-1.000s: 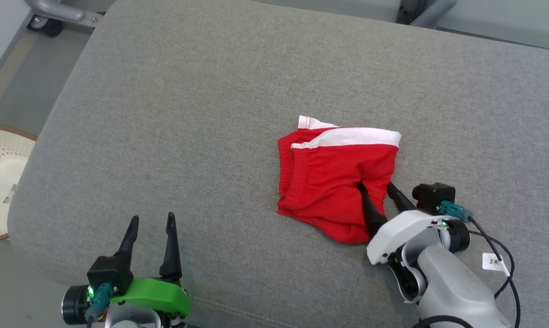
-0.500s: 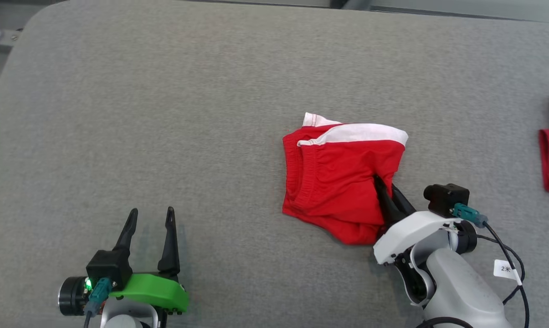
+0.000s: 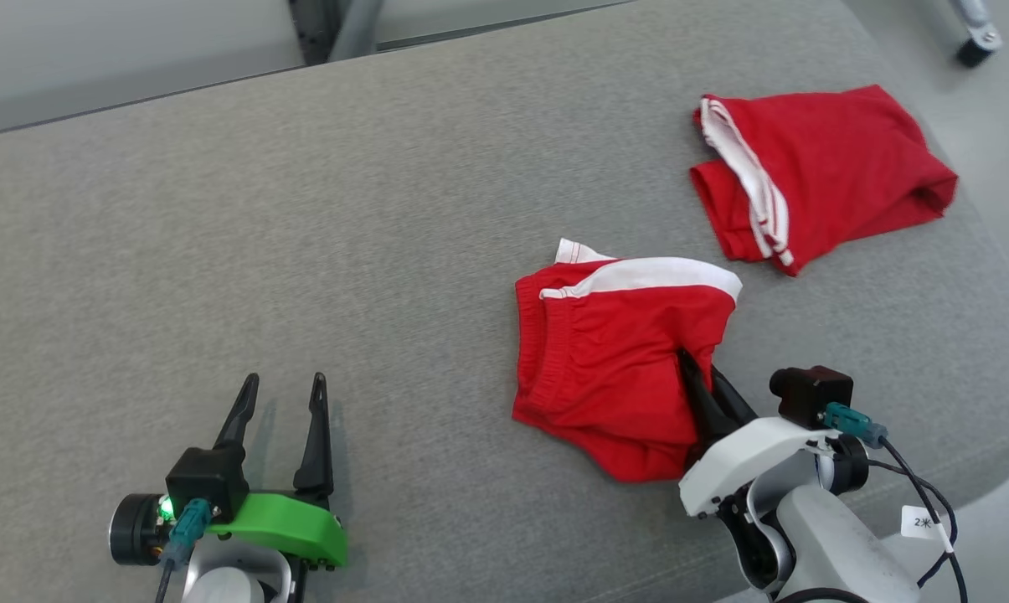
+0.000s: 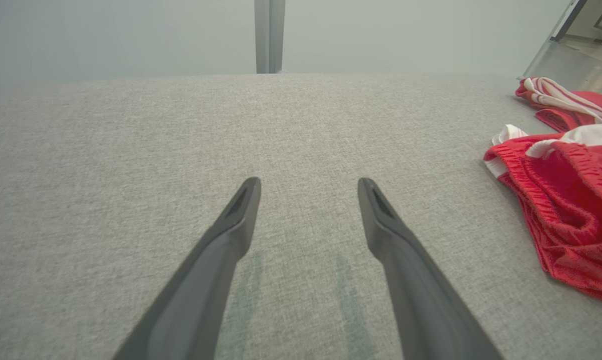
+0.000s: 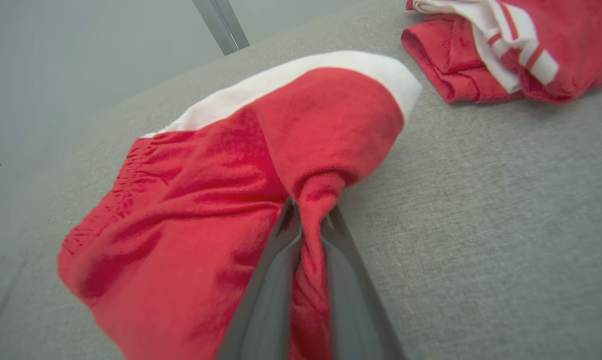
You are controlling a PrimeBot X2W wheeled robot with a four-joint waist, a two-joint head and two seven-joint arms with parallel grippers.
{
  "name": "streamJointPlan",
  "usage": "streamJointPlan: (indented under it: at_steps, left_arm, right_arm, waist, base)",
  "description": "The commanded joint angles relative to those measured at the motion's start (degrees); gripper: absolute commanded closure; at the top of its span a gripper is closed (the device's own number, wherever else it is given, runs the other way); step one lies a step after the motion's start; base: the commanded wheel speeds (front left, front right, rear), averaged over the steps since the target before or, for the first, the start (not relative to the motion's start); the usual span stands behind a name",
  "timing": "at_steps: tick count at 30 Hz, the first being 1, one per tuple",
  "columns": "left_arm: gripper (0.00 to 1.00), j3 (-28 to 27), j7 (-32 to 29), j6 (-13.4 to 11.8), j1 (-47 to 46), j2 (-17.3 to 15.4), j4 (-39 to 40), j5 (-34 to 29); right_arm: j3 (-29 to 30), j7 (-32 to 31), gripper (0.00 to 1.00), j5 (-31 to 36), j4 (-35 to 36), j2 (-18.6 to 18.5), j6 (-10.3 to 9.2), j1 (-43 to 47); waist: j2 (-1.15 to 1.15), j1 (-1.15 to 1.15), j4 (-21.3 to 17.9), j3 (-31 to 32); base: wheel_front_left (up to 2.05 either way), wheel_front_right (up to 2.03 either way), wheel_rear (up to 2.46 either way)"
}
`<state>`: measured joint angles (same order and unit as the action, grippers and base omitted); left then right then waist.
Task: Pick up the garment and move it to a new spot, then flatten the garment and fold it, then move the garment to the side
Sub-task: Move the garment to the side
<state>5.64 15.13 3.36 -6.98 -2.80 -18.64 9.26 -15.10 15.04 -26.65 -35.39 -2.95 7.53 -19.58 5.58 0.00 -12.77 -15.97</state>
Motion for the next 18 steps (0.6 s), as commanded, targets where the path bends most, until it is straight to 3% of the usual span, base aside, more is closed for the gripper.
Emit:
streamJointPlan:
  at_steps: [1,9,18]
  left_arm:
    - [0.00,0.12,-0.04,0.45,-1.02,-0.21,-0.06,-0.80]
    - [0.00,1.02,-0.04,0.95,-2.59,-0.22,-0.53,-1.48]
    - [0.00,1.69,-0.04,1.35,-4.34,-0.25,-0.58,-3.19]
  right_arm:
    - [-0.54,0.01,1.00,-0.40,0.19,-0.06,-0.10,0.81]
    - [-2.71,0.01,1.00,-1.06,-0.08,0.00,-0.10,-0.54]
    - [-7.22,0.02,1.00,2.79,2.60,-3.34,-0.08,-7.96]
  waist:
    - [0.00,0.00,-13.32,1.10]
    - [0.00,0.00,-15.04,-1.04]
    - [0.00,0.00,-9.42,-4.48]
  base:
    - [0.00,0.00,0.00]
    - [0.00,0.00,0.00]
    - [0.00,0.00,0.00]
